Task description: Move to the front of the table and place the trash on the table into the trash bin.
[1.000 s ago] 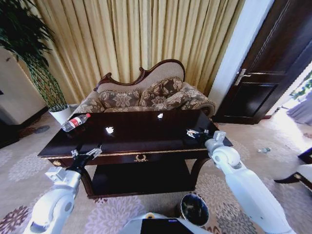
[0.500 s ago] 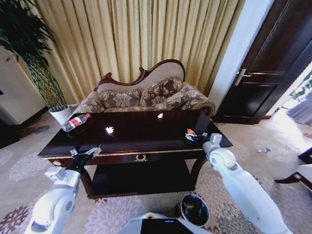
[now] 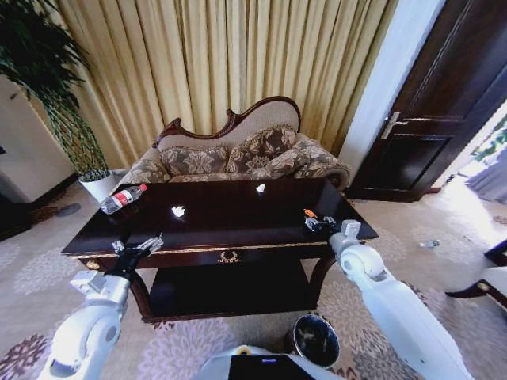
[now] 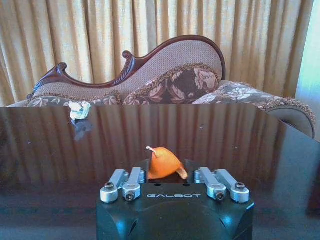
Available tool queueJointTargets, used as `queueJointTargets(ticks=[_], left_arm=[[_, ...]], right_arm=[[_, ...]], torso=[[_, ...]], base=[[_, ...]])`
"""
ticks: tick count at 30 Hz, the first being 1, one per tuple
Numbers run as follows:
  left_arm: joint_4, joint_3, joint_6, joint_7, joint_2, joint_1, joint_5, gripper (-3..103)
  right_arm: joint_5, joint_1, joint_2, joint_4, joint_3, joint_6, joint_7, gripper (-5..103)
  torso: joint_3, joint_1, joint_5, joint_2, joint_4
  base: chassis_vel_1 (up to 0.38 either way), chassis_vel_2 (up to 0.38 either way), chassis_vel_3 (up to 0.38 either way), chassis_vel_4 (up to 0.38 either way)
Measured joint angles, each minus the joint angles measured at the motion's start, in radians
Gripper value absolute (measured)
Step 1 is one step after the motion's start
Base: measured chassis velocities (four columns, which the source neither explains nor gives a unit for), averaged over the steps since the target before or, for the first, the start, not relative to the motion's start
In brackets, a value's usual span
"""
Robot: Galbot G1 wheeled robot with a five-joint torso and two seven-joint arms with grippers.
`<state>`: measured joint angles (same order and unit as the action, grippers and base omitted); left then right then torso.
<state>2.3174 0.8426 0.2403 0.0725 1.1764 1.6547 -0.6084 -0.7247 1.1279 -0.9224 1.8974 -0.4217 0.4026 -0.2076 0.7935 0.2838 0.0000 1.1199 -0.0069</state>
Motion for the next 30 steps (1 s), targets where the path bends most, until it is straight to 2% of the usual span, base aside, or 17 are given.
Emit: queueJointTargets(ticks=[3, 4, 6, 8, 10, 13, 18, 21, 30], left_arm=[[0.0, 0.0, -0.001, 0.0, -0.002, -0.002, 0.0, 100], [0.0, 0.0, -0.001, 0.0, -0.002, -0.002, 0.0, 100], [-0.003, -0.004, -0.003, 0.0, -0.002, -0.005, 0.001, 100], [-0.005, -0.006, -0.005, 0.0, -0.001, -0.006, 0.003, 100], [-0.008, -0.012, -0.007, 0.0, 0.0, -0.009, 0.005, 100], [-0.013, -0.019, -0.011, 0.0, 0.002, -0.013, 0.01, 100], [-0.021, -0.025, -0.018, -0.001, 0.002, -0.018, 0.015, 100], [-0.023, -0.029, -0.019, -0.001, 0.002, -0.023, 0.016, 100], [-0.033, -0.033, -0.021, -0.002, 0.002, -0.027, 0.019, 100]], right_arm=[[0.008, 0.018, 0.0, 0.01, -0.011, -0.011, 0.0, 25], [0.008, 0.018, 0.0, 0.01, -0.011, -0.011, 0.0, 25], [0.008, 0.038, -0.005, 0.032, -0.031, -0.025, -0.002, 14], [0.008, 0.047, -0.007, 0.042, -0.04, -0.032, -0.004, 14], [0.005, 0.077, -0.01, 0.074, -0.07, -0.049, -0.005, 4], [0.011, 0.13, -0.013, 0.122, -0.123, -0.093, 0.001, 2], [0.012, 0.166, -0.024, 0.151, -0.162, -0.125, -0.007, 2], [0.048, 0.208, -0.046, 0.161, -0.198, -0.163, -0.005, 2], [0.069, 0.264, -0.078, 0.188, -0.226, -0.175, -0.003, 2]], torso=[[0.0, 0.0, 0.0, 0.0, -0.0001], [0.0, 0.0, 0.0, 0.0, -0.0001], [0.0, 0.0, 0.0001, 0.0, 0.0], [0.0, 0.0, 0.0, 0.0, 0.0], [0.0, 0.0, 0.0001, 0.0, 0.0], [0.0, 0.0, 0.0, 0.0, -0.0002], [0.0, 0.0, 0.0, 0.0, -0.0002], [0.0, 0.0, 0.0, 0.0, -0.0001], [0.0, 0.0, 0.0, 0.0, -0.0001]], base=[[0.0, 0.0, 0.0, 0.0], [0.0, 0.0, 0.0, 0.0], [0.0, 0.0, 0.0, 0.0], [0.0, 0.0, 0.0, 0.0], [0.0, 0.0, 0.0, 0.0], [0.0, 0.0, 0.0, 0.0], [0.0, 0.0, 0.0, 0.0], [0.0, 0.0, 0.0, 0.0], [0.0, 0.0, 0.0, 0.0]])
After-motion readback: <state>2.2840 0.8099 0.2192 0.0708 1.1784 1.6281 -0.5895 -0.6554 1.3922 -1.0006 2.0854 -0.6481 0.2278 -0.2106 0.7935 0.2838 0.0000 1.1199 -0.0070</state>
